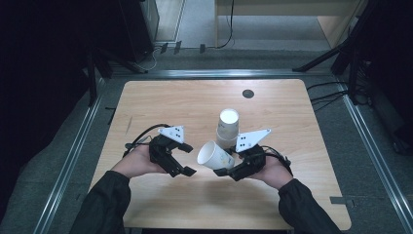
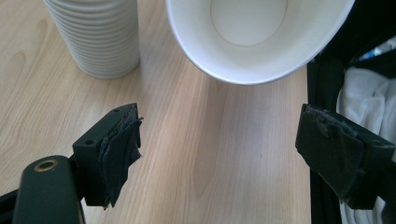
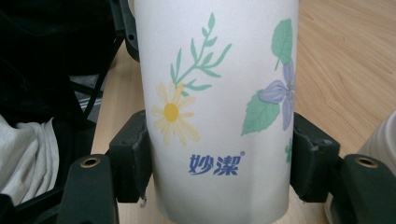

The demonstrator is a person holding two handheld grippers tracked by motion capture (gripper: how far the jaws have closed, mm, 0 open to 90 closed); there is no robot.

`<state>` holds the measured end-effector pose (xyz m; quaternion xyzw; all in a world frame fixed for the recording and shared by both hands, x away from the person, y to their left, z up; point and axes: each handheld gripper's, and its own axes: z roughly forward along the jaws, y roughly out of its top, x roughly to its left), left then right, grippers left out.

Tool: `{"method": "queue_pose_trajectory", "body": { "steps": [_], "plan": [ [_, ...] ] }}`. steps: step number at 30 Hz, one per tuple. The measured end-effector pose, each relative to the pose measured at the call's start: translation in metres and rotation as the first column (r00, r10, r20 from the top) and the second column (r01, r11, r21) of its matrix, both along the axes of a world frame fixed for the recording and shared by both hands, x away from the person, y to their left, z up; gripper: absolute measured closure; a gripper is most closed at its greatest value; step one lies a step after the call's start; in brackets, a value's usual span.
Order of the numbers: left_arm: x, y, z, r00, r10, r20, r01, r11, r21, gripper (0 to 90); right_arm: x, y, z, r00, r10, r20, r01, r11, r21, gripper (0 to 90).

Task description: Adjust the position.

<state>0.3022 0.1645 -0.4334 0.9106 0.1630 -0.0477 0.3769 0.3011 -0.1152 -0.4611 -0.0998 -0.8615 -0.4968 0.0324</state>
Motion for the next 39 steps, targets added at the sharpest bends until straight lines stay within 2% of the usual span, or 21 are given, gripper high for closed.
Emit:
{"method": "queue_pose_trajectory", "body": {
  "steps": [3, 5, 7, 8, 13, 15, 18, 19, 23, 29, 32, 35, 39],
  "plan": [
    [-0.004, 0.000, -0.002, 0.9997, 0.013, -0.019, -0.014, 0.9981, -0.061, 14.3, 0.001, -0.002, 0.001, 1.0000, -0.002, -0.002, 0.002, 0.9999, 0.013, 34.0],
    [-0.005, -0.001, -0.002, 0.9998, 0.010, -0.015, -0.011, 0.9978, -0.066, 14.3, 0.001, -0.002, 0.001, 1.0000, -0.003, -0.003, 0.003, 0.9999, 0.016, 34.0],
    [-0.006, -0.003, -0.001, 0.9997, 0.003, -0.025, -0.006, 0.9958, -0.091, 14.3, 0.001, -0.003, 0.002, 1.0000, -0.002, -0.001, 0.002, 0.9997, 0.026, 34.0],
    [-0.008, -0.006, 0.000, 0.9996, 0.000, -0.028, -0.003, 0.9920, -0.126, 14.3, 0.000, -0.003, 0.002, 1.0000, -0.001, -0.005, 0.001, 0.9996, 0.028, 34.0],
    [-0.007, -0.008, 0.004, 0.9994, 0.005, -0.035, -0.011, 0.9861, -0.166, 14.3, 0.000, -0.003, 0.003, 0.9999, 0.010, -0.010, -0.010, 0.9990, 0.045, 34.0],
    [-0.005, -0.007, 0.004, 0.9987, 0.012, -0.049, -0.021, 0.9804, -0.196, 14.4, 0.000, -0.003, 0.003, 0.9999, 0.011, -0.012, -0.011, 0.9988, 0.047, 34.0],
    [-0.004, -0.008, 0.005, 0.9982, 0.038, -0.045, -0.048, 0.9703, -0.237, 14.4, 0.000, -0.002, 0.004, 0.9997, 0.018, -0.014, -0.017, 0.9978, 0.065, 34.0],
    [-0.004, -0.008, 0.005, 0.9982, 0.038, -0.045, -0.048, 0.9703, -0.237, 14.4, 0.000, -0.001, 0.004, 0.9997, 0.019, -0.018, -0.018, 0.9977, 0.066, 34.0],
    [-0.002, -0.009, 0.005, 0.9974, 0.029, -0.067, -0.047, 0.9543, -0.295, 14.8, -0.001, 0.001, 0.003, 0.9996, 0.020, -0.022, -0.018, 0.9978, 0.064, 34.0],
    [-0.005, -0.017, 0.003, 0.9983, 0.024, -0.053, -0.039, 0.9538, -0.298, 15.1, -0.002, 0.006, 0.001, 0.9992, 0.032, -0.025, -0.031, 0.9976, 0.061, 33.9],
    [-0.005, -0.019, 0.003, 0.9984, 0.028, -0.049, -0.042, 0.9495, -0.311, 15.7, -0.002, 0.007, 0.001, 0.9990, 0.036, -0.028, -0.034, 0.9975, 0.061, 33.9],
    [-0.005, -0.021, 0.001, 0.9982, 0.034, -0.049, -0.047, 0.9512, -0.305, 15.7, -0.002, 0.009, -0.001, 0.9985, 0.039, -0.038, -0.037, 0.9973, 0.064, 33.9],
    [-0.006, -0.021, 0.002, 0.9984, 0.037, -0.042, -0.048, 0.9490, -0.312, 17.7, -0.002, 0.011, -0.002, 0.9983, 0.044, -0.038, -0.042, 0.9973, 0.061, 33.9]
  ]
}}
